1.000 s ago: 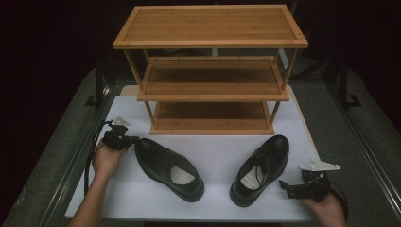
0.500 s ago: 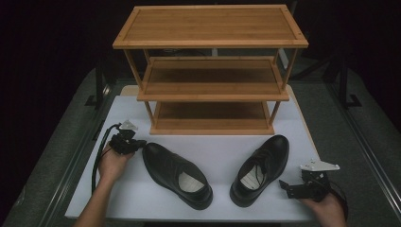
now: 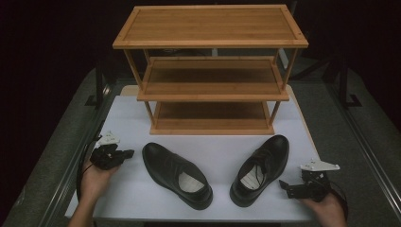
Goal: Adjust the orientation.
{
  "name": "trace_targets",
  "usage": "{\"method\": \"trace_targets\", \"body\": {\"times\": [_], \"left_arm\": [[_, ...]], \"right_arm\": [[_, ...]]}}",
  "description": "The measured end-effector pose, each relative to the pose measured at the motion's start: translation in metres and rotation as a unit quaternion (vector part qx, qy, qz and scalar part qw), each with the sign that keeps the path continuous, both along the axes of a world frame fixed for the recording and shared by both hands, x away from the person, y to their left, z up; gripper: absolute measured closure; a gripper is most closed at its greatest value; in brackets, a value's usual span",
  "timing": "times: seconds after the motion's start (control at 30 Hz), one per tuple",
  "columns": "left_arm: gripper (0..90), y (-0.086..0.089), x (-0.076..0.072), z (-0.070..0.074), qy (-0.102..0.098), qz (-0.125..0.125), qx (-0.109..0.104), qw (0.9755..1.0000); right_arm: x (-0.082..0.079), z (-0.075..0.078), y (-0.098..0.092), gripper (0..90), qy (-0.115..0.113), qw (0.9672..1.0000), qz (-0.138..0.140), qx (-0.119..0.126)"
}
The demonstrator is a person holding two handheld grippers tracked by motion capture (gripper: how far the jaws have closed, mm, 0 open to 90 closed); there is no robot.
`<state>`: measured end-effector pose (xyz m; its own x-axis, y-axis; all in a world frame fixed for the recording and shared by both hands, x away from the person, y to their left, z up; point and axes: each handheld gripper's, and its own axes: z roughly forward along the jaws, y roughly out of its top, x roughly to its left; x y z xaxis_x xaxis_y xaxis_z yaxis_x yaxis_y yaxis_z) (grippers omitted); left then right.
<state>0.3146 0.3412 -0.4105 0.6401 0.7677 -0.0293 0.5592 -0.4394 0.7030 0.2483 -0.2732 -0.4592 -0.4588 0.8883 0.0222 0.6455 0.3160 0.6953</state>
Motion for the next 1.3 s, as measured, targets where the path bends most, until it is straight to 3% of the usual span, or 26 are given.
{"method": "trace_targets", "body": {"times": [0.27, 0.53, 0.77, 0.97, 1.3], "left_arm": [[90.0, -0.014, -0.031, -0.008, 0.003, -0.033, -0.004, 0.9995], [90.0, -0.027, -0.046, -0.017, 0.019, -0.058, -0.013, 0.998], [90.0, -0.042, -0.043, -0.024, 0.029, -0.086, -0.003, 0.9959], [90.0, -0.045, -0.041, -0.024, 0.027, -0.086, 0.0, 0.9959], [90.0, -0.064, -0.011, -0.023, 0.022, -0.096, 0.014, 0.995]], "right_arm": [[0.0, 0.0, 0.0, 0.7, 0.001, 1.0, 0.0, -0.001], [0.0, 0.0, 0.0, 0.8, 0.001, 1.0, 0.0, -0.001], [0.0, 0.0, 0.0, 0.7, 0.001, 1.0, 0.0, -0.001], [0.0, 0.0, 0.0, 0.8, 0.001, 1.0, 0.0, -0.001], [0.0, 0.0, 0.0, 0.8, 0.001, 1.0, 0.0, -0.001]]}}
